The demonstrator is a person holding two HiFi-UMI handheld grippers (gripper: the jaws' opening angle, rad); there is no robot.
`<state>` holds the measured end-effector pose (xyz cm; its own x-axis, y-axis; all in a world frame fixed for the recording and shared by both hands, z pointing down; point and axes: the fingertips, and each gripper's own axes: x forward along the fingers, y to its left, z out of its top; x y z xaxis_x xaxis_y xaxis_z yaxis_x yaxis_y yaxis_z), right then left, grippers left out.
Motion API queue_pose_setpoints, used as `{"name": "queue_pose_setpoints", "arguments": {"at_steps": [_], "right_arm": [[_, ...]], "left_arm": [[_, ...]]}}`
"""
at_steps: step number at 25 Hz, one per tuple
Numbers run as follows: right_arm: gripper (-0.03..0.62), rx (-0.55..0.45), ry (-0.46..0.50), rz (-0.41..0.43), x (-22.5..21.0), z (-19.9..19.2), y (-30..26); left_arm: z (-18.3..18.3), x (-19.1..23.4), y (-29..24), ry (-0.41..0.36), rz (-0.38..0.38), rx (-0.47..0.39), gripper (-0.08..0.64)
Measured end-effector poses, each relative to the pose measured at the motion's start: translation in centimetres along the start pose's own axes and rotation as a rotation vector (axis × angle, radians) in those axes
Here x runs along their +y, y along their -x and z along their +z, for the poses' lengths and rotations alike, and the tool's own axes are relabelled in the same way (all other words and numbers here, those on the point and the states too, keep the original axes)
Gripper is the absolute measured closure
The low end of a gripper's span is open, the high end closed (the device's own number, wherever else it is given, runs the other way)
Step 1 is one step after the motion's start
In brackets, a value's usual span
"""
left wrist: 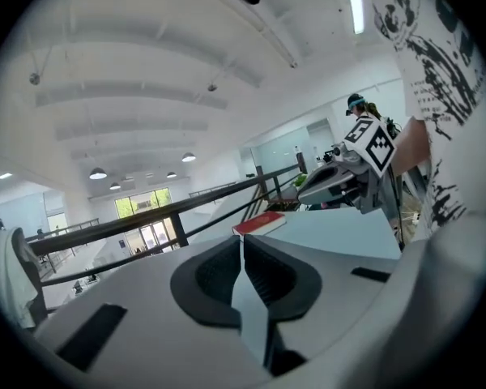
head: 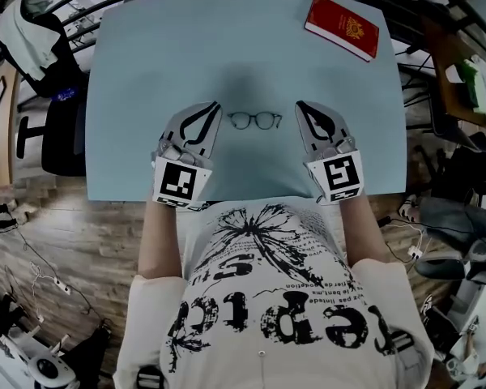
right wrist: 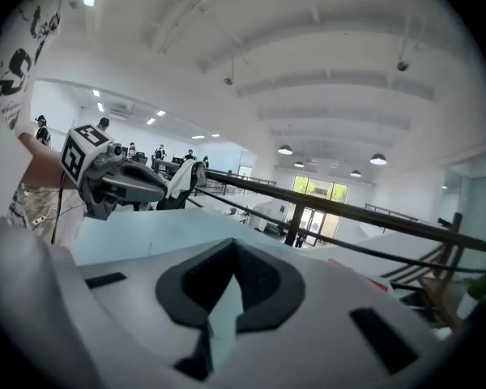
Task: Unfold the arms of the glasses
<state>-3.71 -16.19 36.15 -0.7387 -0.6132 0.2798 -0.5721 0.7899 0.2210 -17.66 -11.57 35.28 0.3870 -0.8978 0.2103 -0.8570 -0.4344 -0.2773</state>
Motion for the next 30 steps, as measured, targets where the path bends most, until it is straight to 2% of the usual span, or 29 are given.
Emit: {"name": "queue_pose_setpoints", "arguments": {"at_steps": [3,6,10,13,21,30], "right_arm": [[0.581,-0.073,-0.010,-0.041,-0.5,2.7,0.6],[0.582,-0.127,-0.018,-0.059,-0.9,4.7,1.1],[0.583,-0.173,-0.033,-0.064,-0.6,6.0,1.3],[0.583,-0.179,-0.039,-0.059,-0.4,6.1,1.2],[0.584,-0.181,-0.095,-0.069,-1.1,5.2,1.1],[0.584,-0.176,-0.085,-0.075,-1.6,5.1,1.1]], "left_arm": [[3.0,0.9,0.5,-0.010,0.059,-0.069,0.535],[5.3,1.7,1.1,0.031,0.116,-0.133,0.535],[6.5,2.6,2.0,0.108,0.165,-0.174,0.537],[6.5,3.0,2.3,0.139,0.185,-0.179,0.538],[6.3,2.9,1.8,0.166,0.183,-0.183,0.540],[5.8,2.5,1.3,0.184,0.163,-0.166,0.540]]}}
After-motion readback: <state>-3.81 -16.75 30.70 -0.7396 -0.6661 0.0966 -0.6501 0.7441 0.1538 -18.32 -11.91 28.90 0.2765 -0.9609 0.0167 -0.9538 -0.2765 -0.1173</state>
